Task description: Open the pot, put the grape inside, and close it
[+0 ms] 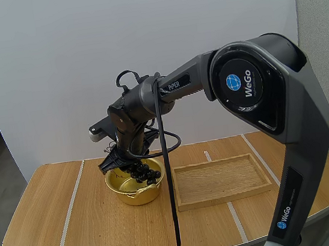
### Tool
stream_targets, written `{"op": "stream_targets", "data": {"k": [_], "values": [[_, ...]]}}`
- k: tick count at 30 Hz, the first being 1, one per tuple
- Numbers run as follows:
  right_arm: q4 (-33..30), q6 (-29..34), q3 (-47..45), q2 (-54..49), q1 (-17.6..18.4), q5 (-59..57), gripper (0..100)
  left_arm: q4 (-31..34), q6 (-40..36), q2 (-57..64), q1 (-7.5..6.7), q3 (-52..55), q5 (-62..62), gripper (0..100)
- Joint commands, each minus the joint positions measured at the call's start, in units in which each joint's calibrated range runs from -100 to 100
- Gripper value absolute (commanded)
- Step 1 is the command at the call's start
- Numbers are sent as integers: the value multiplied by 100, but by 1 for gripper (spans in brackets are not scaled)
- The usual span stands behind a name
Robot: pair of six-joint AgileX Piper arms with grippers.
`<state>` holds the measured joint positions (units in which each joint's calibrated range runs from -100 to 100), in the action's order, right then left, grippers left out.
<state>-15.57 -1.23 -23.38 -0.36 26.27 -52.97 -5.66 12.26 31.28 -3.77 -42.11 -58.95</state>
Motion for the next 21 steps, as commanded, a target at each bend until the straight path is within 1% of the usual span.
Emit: {"op": "stream_targets", "data": {"k": [1, 5, 11, 17, 21], "values": [[-70, -33, -212, 7, -115, -151, 0, 39, -54, 9, -13, -33, 160, 0], [-70, -93, -212, 287, -159, -59, 0, 39, -54, 9, -13, -33, 160, 0], [-70, -177, -212, 641, -159, 411, 0, 39, -54, 9, -13, -33, 160, 0], [-99, -177, -189, 976, -159, 432, 0, 39, -54, 9, -13, -33, 160, 0], [-99, -177, -183, 997, -174, 435, 0, 39, -54, 9, -13, -33, 160, 0]]}}
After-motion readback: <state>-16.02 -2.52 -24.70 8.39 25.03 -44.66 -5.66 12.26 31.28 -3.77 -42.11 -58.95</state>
